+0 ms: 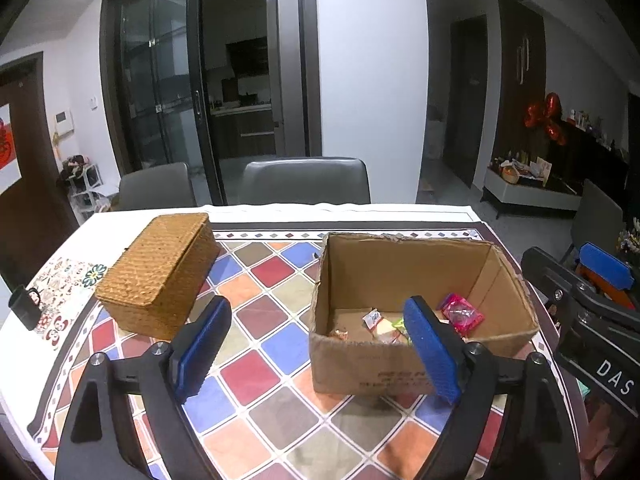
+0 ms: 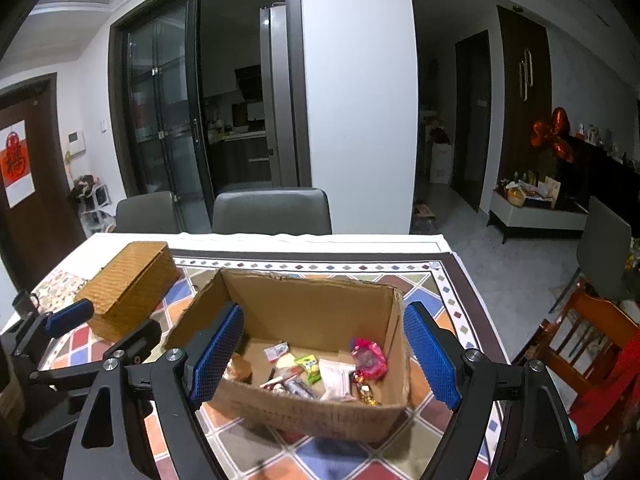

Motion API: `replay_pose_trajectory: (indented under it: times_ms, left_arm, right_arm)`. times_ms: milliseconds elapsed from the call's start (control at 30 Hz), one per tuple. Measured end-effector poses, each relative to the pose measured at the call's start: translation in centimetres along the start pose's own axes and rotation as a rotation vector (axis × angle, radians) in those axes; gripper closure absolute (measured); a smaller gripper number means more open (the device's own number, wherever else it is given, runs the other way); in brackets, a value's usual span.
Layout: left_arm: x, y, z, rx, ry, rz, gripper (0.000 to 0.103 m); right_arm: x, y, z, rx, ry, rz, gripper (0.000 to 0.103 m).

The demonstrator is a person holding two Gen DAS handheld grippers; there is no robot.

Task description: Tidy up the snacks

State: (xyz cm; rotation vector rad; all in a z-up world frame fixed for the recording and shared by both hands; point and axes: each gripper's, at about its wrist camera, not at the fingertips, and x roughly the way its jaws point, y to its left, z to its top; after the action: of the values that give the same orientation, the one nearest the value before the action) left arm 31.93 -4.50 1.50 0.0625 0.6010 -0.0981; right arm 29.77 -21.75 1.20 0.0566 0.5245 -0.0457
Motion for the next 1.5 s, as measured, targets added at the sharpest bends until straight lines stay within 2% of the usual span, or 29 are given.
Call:
replay_pose_trajectory:
  times_ms: [400, 533, 1000, 1500]
  left_arm:
    - [-4.2, 0.2, -2.2, 0.009, -0.037, 0.007, 0.011]
    - [-5.7, 0.2, -3.0, 0.005, -0.048, 0.007, 0.011]
    - [-10.6, 0.5, -6.5, 0.004, -0.083, 0.014, 0.005]
    - [-15.2, 1.4, -9.4, -0.017, -0.131, 0.013, 0.005]
  right_arm:
    - [-4.6, -0.1, -1.6, -0.007, -0.028, -0.03, 0.02]
    - [-6.3, -0.1, -2.2, -0.002, -0.047, -0.047, 0.014]
    - [-11.3, 0.7, -5.5, -0.003, -0.081, -0.066, 0.013]
    - [-15.6, 1.3, -8.4, 0.0, -0.113, -0.085, 0.011]
